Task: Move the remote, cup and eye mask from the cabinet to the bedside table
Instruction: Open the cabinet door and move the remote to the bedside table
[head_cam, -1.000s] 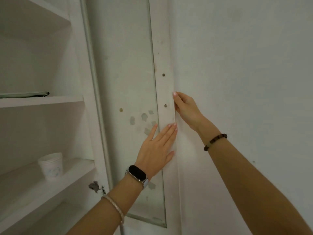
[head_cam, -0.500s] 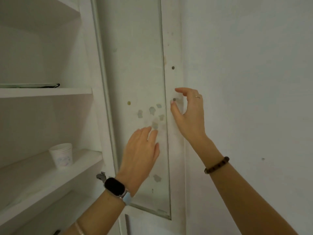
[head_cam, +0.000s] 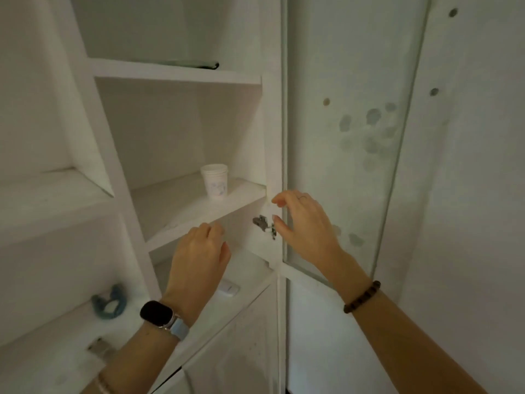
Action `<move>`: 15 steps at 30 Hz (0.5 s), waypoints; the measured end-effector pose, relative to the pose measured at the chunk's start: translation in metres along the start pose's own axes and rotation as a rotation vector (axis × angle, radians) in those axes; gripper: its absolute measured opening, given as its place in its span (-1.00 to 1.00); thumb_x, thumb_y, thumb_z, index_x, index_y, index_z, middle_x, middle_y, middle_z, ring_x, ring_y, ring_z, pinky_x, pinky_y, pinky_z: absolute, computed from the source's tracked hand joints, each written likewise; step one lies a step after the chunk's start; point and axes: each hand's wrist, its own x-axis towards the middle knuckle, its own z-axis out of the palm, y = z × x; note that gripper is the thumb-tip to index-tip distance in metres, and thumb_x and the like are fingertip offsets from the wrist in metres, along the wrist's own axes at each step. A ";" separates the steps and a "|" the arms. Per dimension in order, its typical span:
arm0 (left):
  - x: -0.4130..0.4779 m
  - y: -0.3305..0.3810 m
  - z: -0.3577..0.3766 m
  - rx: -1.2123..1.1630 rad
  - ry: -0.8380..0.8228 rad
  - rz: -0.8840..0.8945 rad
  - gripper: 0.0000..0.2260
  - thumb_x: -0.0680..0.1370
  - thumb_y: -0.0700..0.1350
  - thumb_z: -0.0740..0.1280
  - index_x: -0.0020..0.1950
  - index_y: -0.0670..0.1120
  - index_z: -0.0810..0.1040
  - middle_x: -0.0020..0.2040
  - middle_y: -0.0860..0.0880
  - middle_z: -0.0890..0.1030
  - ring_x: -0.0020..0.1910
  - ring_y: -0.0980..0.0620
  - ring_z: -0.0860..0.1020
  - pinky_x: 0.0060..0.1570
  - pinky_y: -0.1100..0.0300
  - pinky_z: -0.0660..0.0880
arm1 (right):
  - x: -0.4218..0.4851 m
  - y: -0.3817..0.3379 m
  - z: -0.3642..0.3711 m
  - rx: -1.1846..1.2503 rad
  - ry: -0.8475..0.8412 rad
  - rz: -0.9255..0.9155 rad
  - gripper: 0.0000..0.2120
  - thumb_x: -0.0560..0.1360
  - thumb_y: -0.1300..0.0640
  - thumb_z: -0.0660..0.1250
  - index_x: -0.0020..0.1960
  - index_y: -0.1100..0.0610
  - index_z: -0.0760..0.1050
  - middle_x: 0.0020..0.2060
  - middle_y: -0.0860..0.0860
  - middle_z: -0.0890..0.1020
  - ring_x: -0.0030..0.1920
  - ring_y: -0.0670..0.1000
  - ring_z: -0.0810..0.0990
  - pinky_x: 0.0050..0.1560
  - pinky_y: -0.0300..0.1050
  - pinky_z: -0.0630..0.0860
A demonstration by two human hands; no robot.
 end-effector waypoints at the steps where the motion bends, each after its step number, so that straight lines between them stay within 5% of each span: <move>1: -0.011 -0.009 0.001 -0.006 -0.014 -0.018 -0.91 0.47 -0.24 0.33 -0.03 -0.19 0.51 -0.23 -0.10 0.50 -0.34 -0.08 0.42 -0.37 0.09 0.36 | -0.005 -0.004 0.011 0.020 -0.025 0.000 -0.76 0.50 0.10 0.32 0.16 0.09 0.48 0.00 -0.01 0.60 0.02 0.01 0.54 0.04 -0.08 0.46; 15: -0.101 -0.056 0.059 0.048 -0.184 -0.231 -0.85 0.38 -0.31 0.40 -0.08 -0.20 0.54 -0.24 -0.12 0.54 -0.31 -0.11 0.50 -0.34 0.04 0.48 | -0.058 -0.009 0.129 0.172 -0.354 0.026 -0.73 0.54 0.07 0.31 0.21 0.08 0.44 0.02 -0.01 0.57 0.03 0.00 0.53 -0.11 -0.21 0.43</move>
